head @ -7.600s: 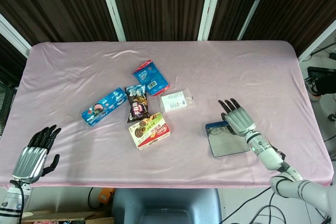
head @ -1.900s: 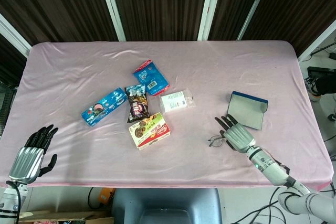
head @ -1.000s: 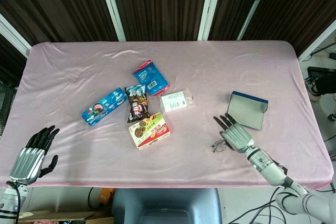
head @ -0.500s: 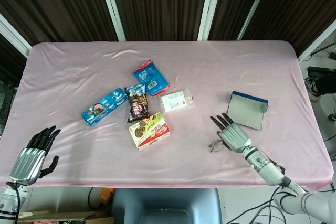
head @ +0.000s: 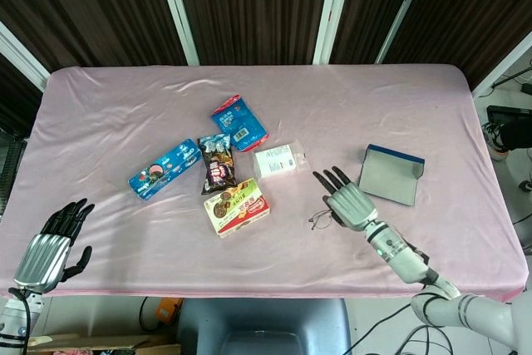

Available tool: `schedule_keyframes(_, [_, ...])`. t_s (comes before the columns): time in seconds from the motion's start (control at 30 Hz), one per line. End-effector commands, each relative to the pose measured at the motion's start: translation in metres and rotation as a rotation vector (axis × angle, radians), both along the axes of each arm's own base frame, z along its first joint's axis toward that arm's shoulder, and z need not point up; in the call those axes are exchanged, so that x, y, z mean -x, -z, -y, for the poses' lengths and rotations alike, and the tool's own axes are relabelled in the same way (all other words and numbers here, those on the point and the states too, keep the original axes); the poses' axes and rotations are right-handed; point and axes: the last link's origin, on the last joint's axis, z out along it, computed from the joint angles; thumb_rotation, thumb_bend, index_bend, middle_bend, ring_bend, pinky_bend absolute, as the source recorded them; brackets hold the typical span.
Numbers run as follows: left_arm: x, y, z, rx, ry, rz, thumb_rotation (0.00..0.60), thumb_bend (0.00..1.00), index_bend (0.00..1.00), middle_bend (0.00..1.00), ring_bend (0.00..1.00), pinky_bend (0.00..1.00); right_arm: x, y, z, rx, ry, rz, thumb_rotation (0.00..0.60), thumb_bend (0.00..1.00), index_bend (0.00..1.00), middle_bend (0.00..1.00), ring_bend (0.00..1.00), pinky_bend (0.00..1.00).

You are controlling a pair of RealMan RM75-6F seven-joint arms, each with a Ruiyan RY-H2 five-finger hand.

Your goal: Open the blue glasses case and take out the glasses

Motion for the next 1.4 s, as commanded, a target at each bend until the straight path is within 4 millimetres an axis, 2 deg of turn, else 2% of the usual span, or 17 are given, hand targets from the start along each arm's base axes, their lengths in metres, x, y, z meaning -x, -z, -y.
schedule_keyframes(0.03, [0.000,0.000,0.000,0.001,0.000,0.000,0.600,0.44,0.00,0.00,0.02,0.14,-0.029,0.014,0.009,-0.008,-0.004,0.034,0.600,0.74,0.78,0.04,0.00,0.00])
schedule_keyframes(0.1, [0.000,0.000,0.000,0.003,0.001,-0.001,0.600,0.44,0.00,0.00,0.02,0.14,-0.049,0.026,0.011,-0.017,-0.012,0.049,0.600,0.74,0.78,0.04,0.00,0.00])
schedule_keyframes(0.23, [0.001,-0.002,0.000,-0.002,-0.002,0.000,0.600,0.44,0.00,0.00,0.02,0.14,-0.074,0.048,0.007,-0.041,-0.034,0.048,0.600,0.74,0.78,0.04,0.00,0.00])
schedule_keyframes(0.4, [0.003,-0.003,0.001,-0.002,-0.007,0.005,0.600,0.44,0.00,0.00,0.02,0.14,-0.090,0.068,-0.004,-0.065,-0.056,0.037,0.600,0.74,0.76,0.04,0.00,0.00])
schedule_keyframes(0.53, [0.003,-0.005,0.003,-0.005,-0.004,0.009,0.600,0.44,0.00,0.00,0.02,0.14,-0.091,0.079,-0.010,-0.083,-0.041,0.024,0.600,0.73,0.64,0.04,0.00,0.00])
schedule_keyframes(0.6, [0.003,-0.005,0.003,-0.006,-0.003,0.009,0.600,0.44,0.00,0.00,0.02,0.14,-0.092,0.079,-0.010,-0.082,-0.039,0.022,0.600,0.70,0.58,0.04,0.00,0.00])
schedule_keyframes(0.7, [0.003,-0.006,0.004,-0.008,-0.001,0.011,0.600,0.44,0.00,0.00,0.02,0.14,-0.091,0.081,-0.012,-0.075,-0.024,0.011,0.600,0.52,0.45,0.03,0.00,0.00])
schedule_keyframes(0.73, [0.003,-0.006,0.004,-0.008,0.000,0.011,0.600,0.44,0.00,0.00,0.02,0.14,-0.091,0.080,-0.013,-0.074,-0.021,0.011,0.600,0.48,0.42,0.02,0.00,0.00])
schedule_keyframes(0.9, [0.002,-0.007,0.005,-0.010,0.006,0.019,0.600,0.44,0.00,0.00,0.02,0.14,-0.089,0.073,-0.015,-0.088,0.008,0.021,0.600,0.39,0.33,0.00,0.00,0.00])
schedule_keyframes(1.03, [0.002,-0.008,0.005,-0.014,0.007,0.020,0.600,0.44,0.00,0.00,0.02,0.14,-0.088,0.068,-0.014,-0.102,0.035,0.029,0.600,0.35,0.24,0.00,0.00,0.00])
schedule_keyframes(1.17, [0.002,-0.009,0.005,-0.019,0.007,0.020,0.600,0.44,0.00,0.00,0.02,0.14,-0.090,0.058,-0.016,-0.095,0.028,0.048,0.600,0.35,0.23,0.00,0.00,0.00])
schedule_keyframes(1.27, [0.002,-0.008,0.005,-0.017,0.008,0.018,0.600,0.44,0.00,0.00,0.02,0.14,-0.088,0.039,-0.022,-0.082,0.016,0.086,0.600,0.35,0.23,0.00,0.00,0.00])
schedule_keyframes(1.4, [0.002,-0.009,0.006,-0.017,0.011,0.020,0.600,0.44,0.00,0.00,0.02,0.14,-0.066,-0.003,-0.041,-0.050,0.038,0.119,0.600,0.35,0.18,0.00,0.00,0.00])
